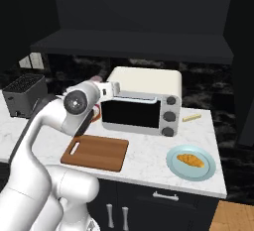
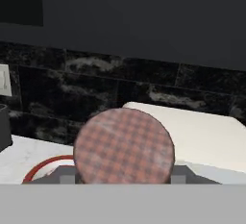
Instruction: From the different types of pastries on the counter, select a croissant and place it on the cutting board. Then retrieve a jar of jam from the cabinet and place it alongside the croissant on the cutting board.
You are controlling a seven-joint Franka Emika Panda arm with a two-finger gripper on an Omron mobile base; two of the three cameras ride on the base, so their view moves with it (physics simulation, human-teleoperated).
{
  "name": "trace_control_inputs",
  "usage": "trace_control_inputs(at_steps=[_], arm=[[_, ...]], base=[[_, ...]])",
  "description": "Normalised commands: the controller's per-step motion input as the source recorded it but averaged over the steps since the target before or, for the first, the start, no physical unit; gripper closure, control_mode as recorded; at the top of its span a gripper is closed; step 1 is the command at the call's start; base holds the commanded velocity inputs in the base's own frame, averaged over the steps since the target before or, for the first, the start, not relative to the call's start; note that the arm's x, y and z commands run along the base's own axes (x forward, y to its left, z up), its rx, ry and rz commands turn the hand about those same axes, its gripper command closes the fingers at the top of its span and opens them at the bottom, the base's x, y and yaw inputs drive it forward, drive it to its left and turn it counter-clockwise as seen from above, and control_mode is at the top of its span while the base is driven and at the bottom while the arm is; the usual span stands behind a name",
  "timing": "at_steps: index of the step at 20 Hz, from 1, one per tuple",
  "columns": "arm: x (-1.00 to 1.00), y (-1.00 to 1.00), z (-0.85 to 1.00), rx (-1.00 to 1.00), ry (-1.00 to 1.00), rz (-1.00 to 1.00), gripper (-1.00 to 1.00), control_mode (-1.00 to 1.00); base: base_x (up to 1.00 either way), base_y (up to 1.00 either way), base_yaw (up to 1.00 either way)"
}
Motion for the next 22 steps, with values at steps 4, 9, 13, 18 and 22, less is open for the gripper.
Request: trace_control_inputs(at_steps=[4, 9, 13, 18, 22], arm=[[-0.97, 0.15, -0.4, 0.0, 0.29, 0.0, 1.0, -1.0], [-0.14, 0.09, -0.04, 0.09, 0.03, -0.01, 1.0, -1.0], [-0.87, 0.13, -0.66, 0.04, 0.24, 0.0, 1.0, -1.0], [-1.0, 0.16, -0.93, 0.04, 0.25, 0.0, 1.0, -1.0], [-0.5, 0.26, -0.35, 0.22, 0.0, -0.06, 1.0, -1.0]], base=[[0.0, 0.0, 0.0], [0.0, 0.0, 0.0], [0.0, 0.0, 0.0], [0.0, 0.0, 0.0], [0.0, 0.0, 0.0]])
